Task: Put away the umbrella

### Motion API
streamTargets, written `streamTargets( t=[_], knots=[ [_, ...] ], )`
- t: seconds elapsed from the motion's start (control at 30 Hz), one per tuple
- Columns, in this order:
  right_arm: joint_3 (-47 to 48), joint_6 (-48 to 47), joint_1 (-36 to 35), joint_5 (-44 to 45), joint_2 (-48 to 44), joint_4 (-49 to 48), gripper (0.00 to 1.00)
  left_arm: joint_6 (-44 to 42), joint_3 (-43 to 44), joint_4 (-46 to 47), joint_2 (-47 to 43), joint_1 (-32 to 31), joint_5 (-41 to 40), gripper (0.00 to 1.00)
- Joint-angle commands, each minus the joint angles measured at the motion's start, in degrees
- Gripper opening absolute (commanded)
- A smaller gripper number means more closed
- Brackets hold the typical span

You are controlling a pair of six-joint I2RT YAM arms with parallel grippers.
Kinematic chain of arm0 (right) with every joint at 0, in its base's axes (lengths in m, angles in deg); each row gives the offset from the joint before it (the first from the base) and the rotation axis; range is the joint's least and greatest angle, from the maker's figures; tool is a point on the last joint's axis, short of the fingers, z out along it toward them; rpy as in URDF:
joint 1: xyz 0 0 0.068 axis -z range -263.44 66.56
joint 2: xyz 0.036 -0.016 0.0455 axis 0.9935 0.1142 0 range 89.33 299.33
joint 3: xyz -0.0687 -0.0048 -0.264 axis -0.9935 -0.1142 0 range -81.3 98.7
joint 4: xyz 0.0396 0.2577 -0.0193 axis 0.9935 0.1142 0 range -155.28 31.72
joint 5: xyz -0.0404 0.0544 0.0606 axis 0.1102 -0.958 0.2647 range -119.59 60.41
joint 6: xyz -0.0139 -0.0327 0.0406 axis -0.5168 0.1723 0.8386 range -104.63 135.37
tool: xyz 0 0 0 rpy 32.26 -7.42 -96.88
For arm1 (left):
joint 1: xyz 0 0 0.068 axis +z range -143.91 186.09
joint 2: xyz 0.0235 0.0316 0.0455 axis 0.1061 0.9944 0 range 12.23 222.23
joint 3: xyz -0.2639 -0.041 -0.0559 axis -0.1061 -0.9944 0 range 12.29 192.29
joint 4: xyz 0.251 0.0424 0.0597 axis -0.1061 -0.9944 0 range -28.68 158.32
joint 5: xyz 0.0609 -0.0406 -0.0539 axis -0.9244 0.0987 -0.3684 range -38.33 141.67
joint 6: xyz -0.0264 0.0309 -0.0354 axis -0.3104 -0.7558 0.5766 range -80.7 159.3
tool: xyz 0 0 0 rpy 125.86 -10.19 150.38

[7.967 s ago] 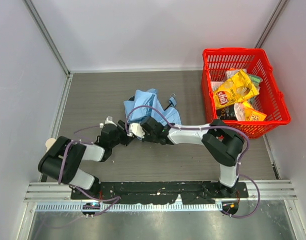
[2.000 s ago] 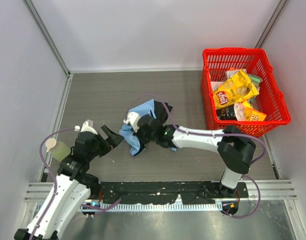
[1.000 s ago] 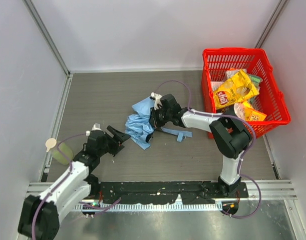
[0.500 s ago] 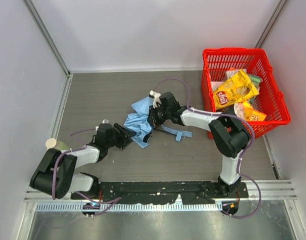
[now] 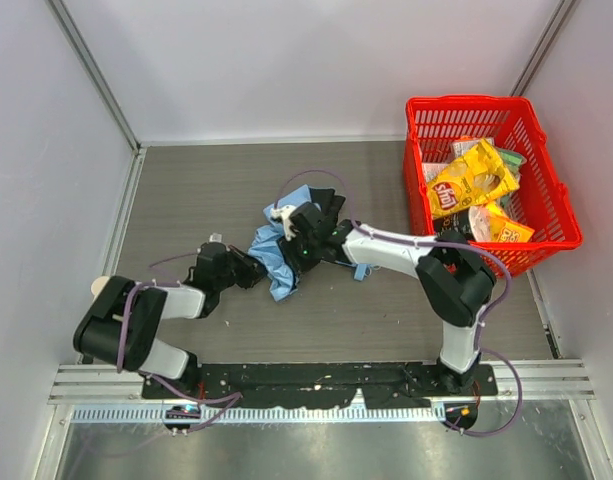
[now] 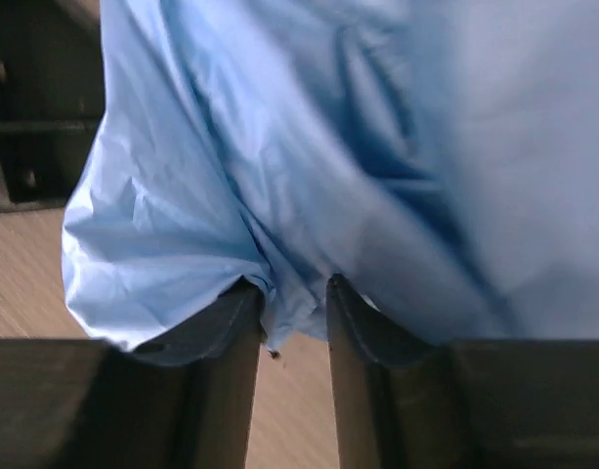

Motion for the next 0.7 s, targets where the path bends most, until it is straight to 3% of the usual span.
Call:
streamTargets(
  t=[0.0,0.17,0.33,0.5,0.67],
  knots=[
    [0.91,-4.95,-4.18,14.41,-9.15,8.78,0.44,0.89,0.3,-3.06,-6.47,-0.16,2.62,0.0],
    [-4.1,-6.96,-7.17,18.23,-18.57,7.65,0.69,1.06,-0.66,-5.8,-10.61,-0.16,2.09,0.0],
    [-8.49,-17.58,-14.91,20.6,-25.7,-0.85,0.82,2.38,-0.75,-7.38,-13.42,-0.16,2.18,0.0],
    [-12.01,-27.43,-19.99,29.96,-22.45,-7.81,0.84,3.35,1.01,-10.81,-14.22,-0.16,1.83,0.0],
    [-19.65,-36.75,-23.88,40.18,-20.87,-24.66,0.84,3.88,1.19,-10.2,-14.65,-0.16,2.27,0.0]
  ],
)
